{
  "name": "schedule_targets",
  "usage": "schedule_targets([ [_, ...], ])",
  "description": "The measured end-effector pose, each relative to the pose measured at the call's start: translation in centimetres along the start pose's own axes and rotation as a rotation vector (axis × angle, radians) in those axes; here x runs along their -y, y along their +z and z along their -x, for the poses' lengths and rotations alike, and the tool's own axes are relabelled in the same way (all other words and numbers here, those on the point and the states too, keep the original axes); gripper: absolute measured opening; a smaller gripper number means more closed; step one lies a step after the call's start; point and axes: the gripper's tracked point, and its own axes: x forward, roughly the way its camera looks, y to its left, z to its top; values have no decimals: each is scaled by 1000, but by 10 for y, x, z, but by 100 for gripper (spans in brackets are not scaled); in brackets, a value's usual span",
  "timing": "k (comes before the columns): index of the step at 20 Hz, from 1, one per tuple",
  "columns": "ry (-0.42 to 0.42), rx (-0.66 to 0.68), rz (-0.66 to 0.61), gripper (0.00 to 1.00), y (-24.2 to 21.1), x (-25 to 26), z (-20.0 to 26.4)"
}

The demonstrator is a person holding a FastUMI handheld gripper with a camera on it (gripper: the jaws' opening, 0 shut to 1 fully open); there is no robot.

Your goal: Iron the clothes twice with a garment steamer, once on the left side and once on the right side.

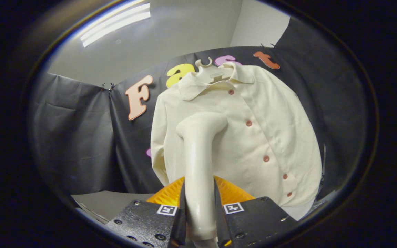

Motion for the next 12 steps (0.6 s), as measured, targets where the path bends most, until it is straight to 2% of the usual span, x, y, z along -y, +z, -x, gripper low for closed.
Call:
schedule_targets([
  [12, -14, -90, -87, 34, -73, 25, 32],
])
